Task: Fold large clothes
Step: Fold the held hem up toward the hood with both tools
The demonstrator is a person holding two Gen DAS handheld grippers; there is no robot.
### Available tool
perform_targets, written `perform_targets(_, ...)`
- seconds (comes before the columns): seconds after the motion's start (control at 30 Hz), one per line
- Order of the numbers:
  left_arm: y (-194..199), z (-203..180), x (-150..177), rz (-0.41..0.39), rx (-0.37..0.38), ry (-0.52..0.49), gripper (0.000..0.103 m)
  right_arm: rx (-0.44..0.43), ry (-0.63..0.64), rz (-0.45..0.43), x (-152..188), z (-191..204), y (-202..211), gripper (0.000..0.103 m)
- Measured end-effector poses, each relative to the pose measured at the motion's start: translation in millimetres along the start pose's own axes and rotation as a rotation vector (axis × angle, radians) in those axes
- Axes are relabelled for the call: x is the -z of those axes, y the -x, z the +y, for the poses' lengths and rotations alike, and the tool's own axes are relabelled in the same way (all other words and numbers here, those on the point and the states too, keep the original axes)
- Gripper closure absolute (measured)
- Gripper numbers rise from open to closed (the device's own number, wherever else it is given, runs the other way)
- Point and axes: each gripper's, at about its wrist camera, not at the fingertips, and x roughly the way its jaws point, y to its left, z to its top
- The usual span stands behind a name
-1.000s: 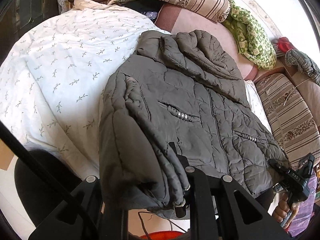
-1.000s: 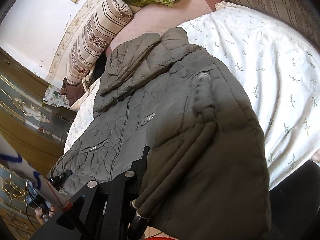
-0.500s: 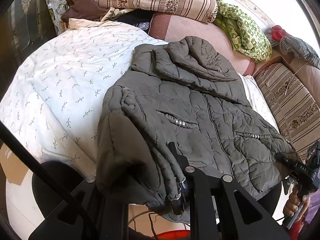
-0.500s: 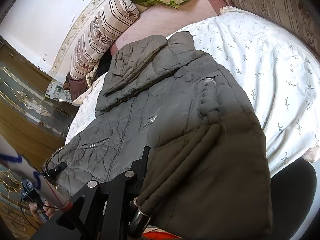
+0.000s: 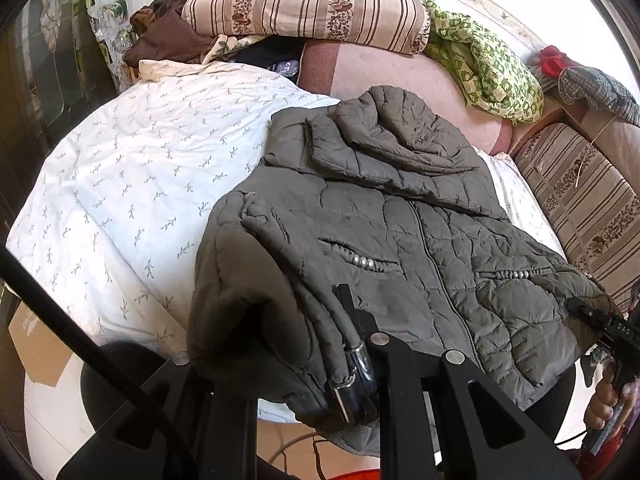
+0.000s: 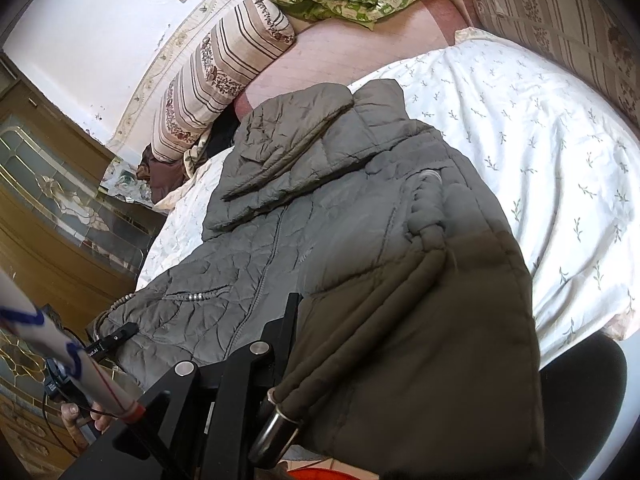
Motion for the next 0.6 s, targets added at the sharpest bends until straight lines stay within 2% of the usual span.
perform_targets(0.6, 5.0, -7.7, -33.8, -0.067, 0.002, -0.042, 0.086, 0.019, 0.077, -0.037, -24.8, 24.7, 2.5, 0.084)
